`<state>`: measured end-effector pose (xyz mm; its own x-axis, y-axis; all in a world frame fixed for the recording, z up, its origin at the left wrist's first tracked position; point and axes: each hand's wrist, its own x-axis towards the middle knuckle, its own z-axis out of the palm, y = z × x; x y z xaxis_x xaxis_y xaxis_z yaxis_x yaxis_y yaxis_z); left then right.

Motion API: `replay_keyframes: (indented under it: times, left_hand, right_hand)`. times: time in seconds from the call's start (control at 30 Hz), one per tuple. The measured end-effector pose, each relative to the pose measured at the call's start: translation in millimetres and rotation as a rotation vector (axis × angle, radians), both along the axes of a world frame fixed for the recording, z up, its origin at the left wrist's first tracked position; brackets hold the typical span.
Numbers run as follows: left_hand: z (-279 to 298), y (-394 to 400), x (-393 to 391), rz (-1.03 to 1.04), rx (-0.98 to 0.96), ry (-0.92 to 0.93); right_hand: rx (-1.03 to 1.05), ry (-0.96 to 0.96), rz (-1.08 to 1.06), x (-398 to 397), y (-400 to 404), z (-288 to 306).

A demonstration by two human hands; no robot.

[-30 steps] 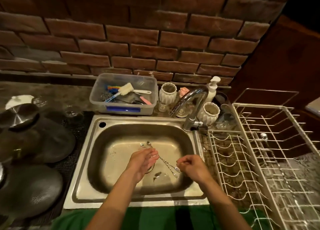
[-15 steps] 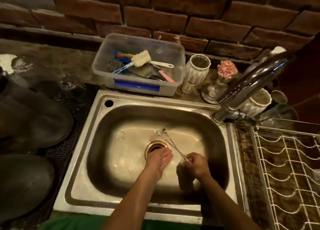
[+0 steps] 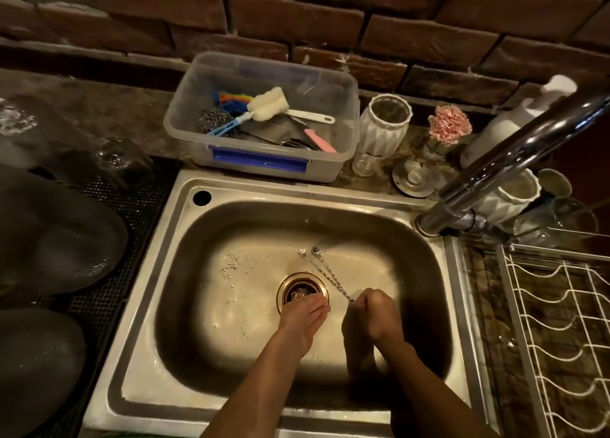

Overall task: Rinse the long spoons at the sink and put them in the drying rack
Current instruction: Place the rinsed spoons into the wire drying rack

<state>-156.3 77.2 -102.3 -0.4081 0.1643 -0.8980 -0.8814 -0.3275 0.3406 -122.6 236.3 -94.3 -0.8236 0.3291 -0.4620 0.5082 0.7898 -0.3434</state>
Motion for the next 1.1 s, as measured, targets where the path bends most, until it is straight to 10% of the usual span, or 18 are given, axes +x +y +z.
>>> replay_keyframes:
  times: [1.1]
  left_hand:
    - [163, -29, 28, 0.154, 0.035, 0.217]
  right_hand:
    - [-0.517, 0.076, -0.303, 57, -73, 163]
